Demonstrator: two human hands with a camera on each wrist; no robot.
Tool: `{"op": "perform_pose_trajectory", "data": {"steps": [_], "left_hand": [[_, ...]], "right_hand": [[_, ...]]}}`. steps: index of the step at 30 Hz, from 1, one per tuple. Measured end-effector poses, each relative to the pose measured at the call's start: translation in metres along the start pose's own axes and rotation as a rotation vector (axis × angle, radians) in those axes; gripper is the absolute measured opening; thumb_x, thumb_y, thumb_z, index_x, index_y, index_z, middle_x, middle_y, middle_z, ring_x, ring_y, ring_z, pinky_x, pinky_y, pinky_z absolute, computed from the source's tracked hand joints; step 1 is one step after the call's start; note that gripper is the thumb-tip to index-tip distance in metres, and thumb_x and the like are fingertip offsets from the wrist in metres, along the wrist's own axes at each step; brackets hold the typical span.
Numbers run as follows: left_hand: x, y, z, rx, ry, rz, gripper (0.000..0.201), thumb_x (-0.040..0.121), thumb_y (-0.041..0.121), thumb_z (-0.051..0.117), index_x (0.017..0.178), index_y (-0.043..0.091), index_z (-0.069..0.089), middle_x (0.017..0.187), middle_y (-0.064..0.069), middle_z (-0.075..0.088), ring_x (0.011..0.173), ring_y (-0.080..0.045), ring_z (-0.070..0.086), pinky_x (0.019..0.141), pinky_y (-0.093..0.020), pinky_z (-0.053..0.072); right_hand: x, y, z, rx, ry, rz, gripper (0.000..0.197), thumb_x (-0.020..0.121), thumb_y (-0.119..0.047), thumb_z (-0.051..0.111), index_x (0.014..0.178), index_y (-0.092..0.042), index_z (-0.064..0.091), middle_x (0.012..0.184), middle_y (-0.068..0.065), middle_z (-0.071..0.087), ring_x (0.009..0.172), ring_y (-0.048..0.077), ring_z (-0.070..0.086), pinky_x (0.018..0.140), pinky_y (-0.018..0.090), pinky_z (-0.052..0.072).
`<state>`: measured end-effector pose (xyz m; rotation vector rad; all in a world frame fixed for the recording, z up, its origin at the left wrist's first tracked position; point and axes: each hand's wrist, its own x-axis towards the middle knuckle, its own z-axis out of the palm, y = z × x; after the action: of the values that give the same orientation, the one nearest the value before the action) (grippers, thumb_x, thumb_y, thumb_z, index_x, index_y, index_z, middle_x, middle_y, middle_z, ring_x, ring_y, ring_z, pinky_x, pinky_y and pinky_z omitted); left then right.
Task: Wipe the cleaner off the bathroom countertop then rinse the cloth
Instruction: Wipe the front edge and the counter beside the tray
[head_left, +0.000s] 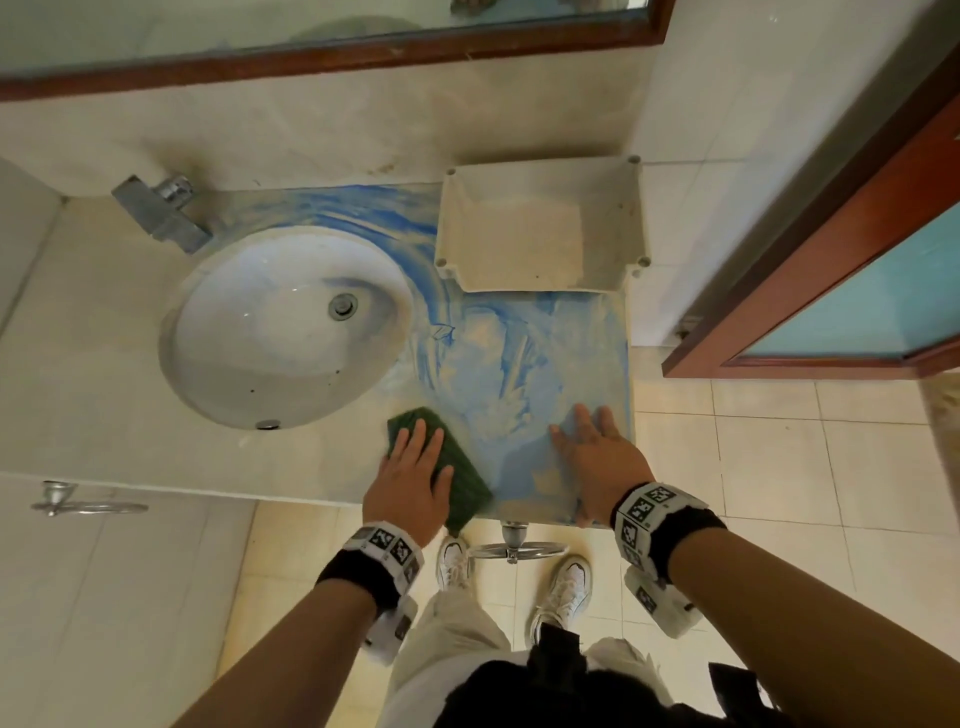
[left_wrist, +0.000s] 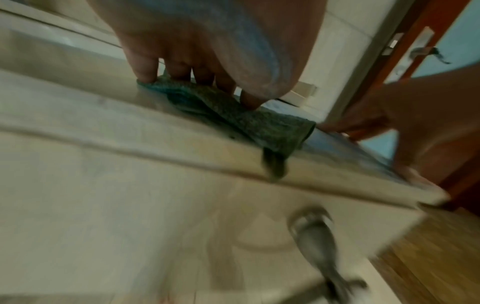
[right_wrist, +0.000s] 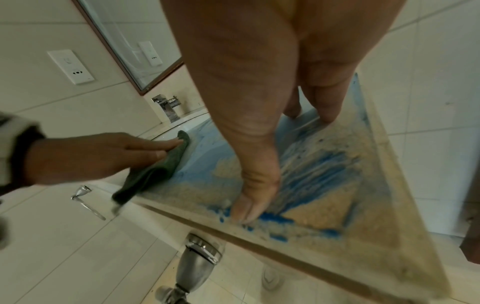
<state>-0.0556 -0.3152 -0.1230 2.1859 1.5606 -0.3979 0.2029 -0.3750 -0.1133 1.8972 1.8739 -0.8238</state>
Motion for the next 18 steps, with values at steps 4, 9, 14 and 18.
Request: {"op": "perform_pose_trajectory", "data": {"steps": [4,9,14,18], "left_hand": [[0.059,-0.019,-0.030,-0.020,0.052,-0.105,0.057,0.103,0.040,0.029,0.155,0.022,0.016,0.163,-0.003,0.003,0.150,-0.023,0.004,0.121,-0.040,0.014],[0.077,-0.012,-0.036,-0.020,0.050,-0.137,0.058,0.103,0.038,0.028,0.156,0.019,0.011,0.163,-0.006,0.001,0.150,-0.025,0.003,0.121,-0.043,0.014],[0.010,0.005,-0.004,0.008,0.016,-0.001,0.058,0.103,0.039,0.027,0.156,0.021,0.012,0.163,-0.002,-0.001,0.150,-0.023,0.000,0.122,-0.042,0.014],[0.017,-0.010,-0.008,0.061,0.001,0.081,0.057,0.103,0.042,0.028,0.155,0.023,0.016,0.163,0.000,0.002,0.150,-0.021,0.001,0.122,-0.039,0.012]], "right_hand": [[0.001,0.000,0.001,-0.001,0.023,0.000,0.123,0.058,-0.039,0.088,0.152,-0.022,0.010,0.157,0.016,-0.006,0.143,0.046,-0.002,0.107,0.047,0.042],[0.001,-0.001,0.000,-0.017,0.035,-0.005,0.123,0.057,-0.042,0.088,0.151,-0.022,0.011,0.156,0.017,-0.003,0.141,0.046,0.003,0.106,0.045,0.043],[-0.002,-0.001,-0.002,0.004,0.024,0.007,0.121,0.060,-0.038,0.088,0.152,-0.022,0.011,0.158,0.016,-0.005,0.143,0.044,0.000,0.107,0.047,0.042],[-0.002,-0.002,-0.004,0.007,0.003,0.021,0.123,0.061,-0.036,0.088,0.153,-0.022,0.009,0.159,0.015,-0.008,0.144,0.045,-0.003,0.108,0.048,0.040]]}}
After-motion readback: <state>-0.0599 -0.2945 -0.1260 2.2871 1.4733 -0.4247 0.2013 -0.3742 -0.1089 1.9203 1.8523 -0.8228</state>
